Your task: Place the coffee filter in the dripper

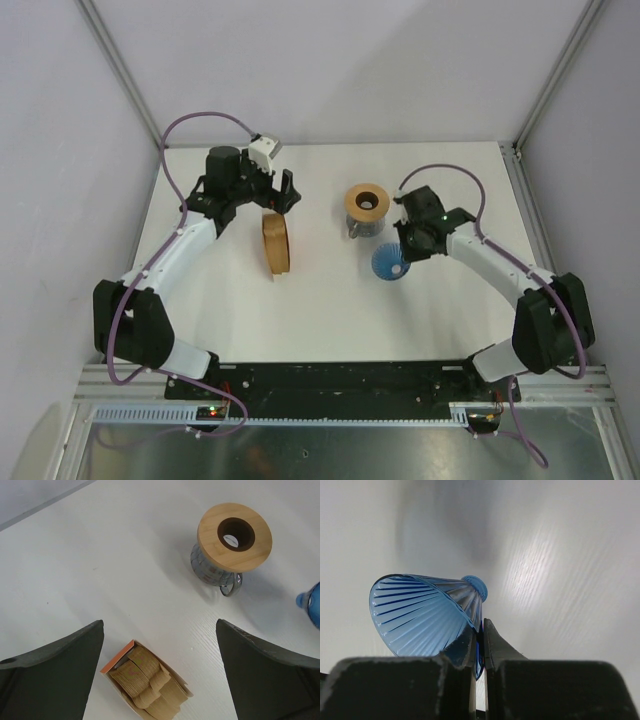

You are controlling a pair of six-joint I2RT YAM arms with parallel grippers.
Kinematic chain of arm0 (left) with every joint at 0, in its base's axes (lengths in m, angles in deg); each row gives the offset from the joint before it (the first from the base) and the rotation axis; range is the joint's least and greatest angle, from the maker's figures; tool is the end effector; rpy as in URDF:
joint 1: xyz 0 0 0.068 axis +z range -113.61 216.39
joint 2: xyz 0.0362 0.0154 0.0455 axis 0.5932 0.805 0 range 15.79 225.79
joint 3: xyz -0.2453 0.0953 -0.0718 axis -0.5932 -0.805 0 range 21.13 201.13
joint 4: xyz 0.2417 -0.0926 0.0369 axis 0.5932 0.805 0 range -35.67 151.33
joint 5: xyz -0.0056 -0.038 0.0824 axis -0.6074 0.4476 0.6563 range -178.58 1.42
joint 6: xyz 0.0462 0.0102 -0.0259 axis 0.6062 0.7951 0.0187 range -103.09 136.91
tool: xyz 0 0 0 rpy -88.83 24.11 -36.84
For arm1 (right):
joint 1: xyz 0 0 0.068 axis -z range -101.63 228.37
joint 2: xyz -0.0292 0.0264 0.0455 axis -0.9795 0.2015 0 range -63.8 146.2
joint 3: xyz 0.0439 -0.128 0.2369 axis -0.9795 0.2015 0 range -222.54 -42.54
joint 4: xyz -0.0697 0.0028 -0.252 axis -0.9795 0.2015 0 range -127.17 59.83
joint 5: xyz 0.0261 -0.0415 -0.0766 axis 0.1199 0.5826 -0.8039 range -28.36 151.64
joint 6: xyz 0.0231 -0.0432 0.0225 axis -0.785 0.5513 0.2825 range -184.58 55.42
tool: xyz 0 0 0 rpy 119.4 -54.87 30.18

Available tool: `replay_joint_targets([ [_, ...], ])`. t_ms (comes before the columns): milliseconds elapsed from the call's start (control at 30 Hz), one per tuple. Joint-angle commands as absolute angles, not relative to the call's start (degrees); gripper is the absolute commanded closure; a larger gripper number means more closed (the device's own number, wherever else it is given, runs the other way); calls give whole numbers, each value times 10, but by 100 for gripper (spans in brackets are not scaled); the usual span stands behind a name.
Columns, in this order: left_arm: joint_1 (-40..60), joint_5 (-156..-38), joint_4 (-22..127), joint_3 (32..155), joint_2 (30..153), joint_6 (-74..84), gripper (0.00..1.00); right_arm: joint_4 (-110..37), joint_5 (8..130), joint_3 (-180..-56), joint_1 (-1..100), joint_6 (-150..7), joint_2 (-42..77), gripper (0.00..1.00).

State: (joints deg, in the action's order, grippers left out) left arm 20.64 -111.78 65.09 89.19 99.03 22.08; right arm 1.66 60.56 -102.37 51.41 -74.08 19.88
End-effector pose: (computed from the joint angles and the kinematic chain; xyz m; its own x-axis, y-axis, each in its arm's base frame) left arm 0.3206 -0.1050 0.3226 -0.3662 0.1893 -0.9111 0.6259 0.7746 -0.0907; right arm 0.2585 0.1308 0.2344 -0.8545 -0.2495 -0.4555 -0.3088 0.9493 0.0592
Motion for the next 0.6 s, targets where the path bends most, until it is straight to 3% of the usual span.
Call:
replay_joint_targets([
  [0,201,-1125,644,892,984,231,1,63,592,-1149,547,-711,164,100],
  [567,201,-1123,644,883,980,234,1,215,703,-1644,579,-689,471,100],
])
